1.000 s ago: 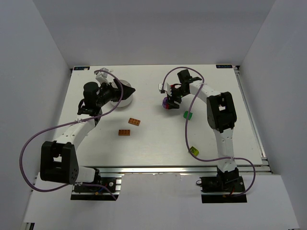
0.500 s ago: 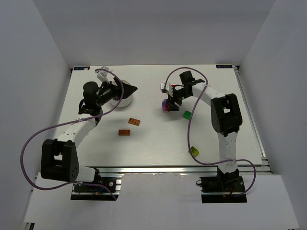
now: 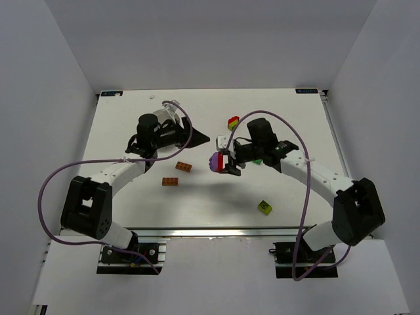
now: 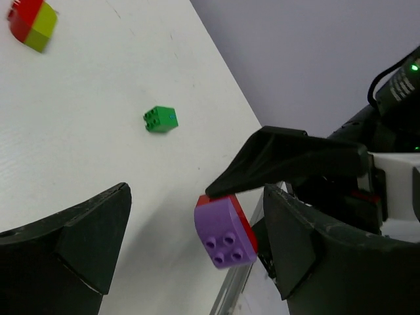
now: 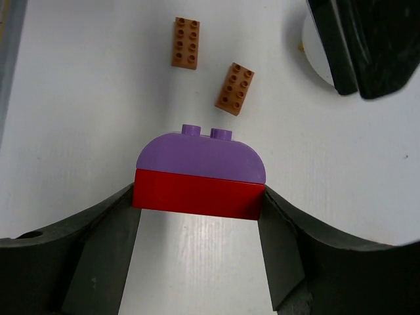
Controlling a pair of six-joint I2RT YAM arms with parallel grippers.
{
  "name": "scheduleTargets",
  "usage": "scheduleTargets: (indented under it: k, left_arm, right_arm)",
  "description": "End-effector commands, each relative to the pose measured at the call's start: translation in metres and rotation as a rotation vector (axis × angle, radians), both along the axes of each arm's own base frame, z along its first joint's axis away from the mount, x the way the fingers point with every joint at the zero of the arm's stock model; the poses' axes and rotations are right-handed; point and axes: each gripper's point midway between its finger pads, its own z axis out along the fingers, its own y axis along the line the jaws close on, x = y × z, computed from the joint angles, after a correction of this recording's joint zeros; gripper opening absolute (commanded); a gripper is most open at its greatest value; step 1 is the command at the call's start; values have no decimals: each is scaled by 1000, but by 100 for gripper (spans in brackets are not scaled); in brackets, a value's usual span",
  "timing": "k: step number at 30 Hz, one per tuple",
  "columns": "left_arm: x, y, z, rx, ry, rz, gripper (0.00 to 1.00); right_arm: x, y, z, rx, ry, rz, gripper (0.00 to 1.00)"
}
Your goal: Sort the legos into containers by color
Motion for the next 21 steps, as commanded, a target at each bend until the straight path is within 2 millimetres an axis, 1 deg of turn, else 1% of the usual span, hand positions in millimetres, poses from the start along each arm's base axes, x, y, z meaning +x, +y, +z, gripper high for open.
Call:
scheduleTargets:
  k: [1,3,4,5,7,8,9,14,15,17,21]
  left_arm:
    - [-12,-15,17,1,-49,-93,90]
    - [-16,-20,15,4,-44,-116,87]
    - [-17,-20,15,3,-43,-122,87]
    - [-18,-21,16,2,-42,-128,86]
    - [-19,-23,15,1,-40,-141,82]
    - [-19,-23,16,0,-40,-142,81]
    - [-20,-23,16,1,-40,-145,80]
    - [-22,-27,9,11,-17,-161,79]
    - [-23,-29,9,11,-17,-169,78]
    - [-24,-30,6,20,-9,-174,76]
    - [-25,-31,4,23,-7,-182,72]
  right_arm:
    - [5,6,17,63,-62,-80,6]
    - [9,4,24,73,-77,-128,5]
    - [9,3,24,73,-84,-140,4]
    - [15,2,27,76,-103,-168,3]
    - [17,0,28,80,-111,-190,2]
    - [22,2,33,98,-135,-203,2]
    - [22,1,34,105,-132,-213,1]
    - [21,5,39,136,-145,-212,1]
    - [21,6,43,149,-157,-211,1]
    - [19,7,45,159,-162,-211,1]
    - [14,11,50,172,-172,-200,1]
